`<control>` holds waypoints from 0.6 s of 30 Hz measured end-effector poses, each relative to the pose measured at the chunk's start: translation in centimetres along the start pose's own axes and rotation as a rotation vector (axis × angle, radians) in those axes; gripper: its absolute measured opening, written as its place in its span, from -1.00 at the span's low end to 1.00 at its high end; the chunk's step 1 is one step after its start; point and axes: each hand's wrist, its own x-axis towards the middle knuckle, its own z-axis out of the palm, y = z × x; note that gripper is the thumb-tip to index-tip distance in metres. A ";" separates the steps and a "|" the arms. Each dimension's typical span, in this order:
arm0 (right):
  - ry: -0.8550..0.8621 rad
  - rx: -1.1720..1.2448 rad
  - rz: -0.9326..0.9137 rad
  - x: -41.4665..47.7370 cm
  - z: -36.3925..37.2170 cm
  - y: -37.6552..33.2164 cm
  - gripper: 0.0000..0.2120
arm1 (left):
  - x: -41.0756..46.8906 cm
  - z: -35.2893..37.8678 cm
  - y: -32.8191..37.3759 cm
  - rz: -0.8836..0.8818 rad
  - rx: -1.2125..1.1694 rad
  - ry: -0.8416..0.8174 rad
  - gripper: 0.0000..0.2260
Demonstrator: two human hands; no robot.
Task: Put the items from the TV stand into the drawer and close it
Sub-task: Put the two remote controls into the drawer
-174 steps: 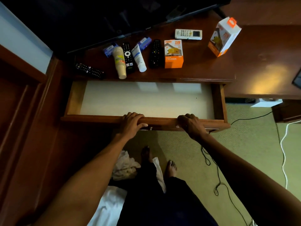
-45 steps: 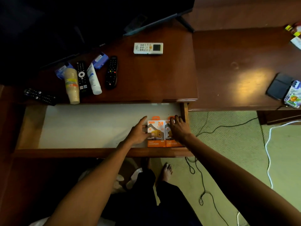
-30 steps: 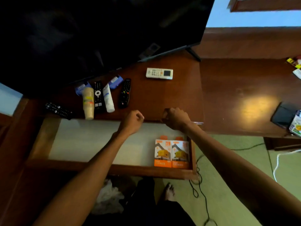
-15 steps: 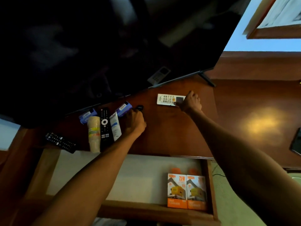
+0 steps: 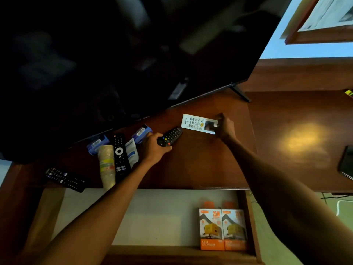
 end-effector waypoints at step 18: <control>0.139 0.460 -0.455 -16.1 -9.4 -3.3 -0.86 | -11.4 -9.1 3.5 0.218 -0.406 0.062 -0.46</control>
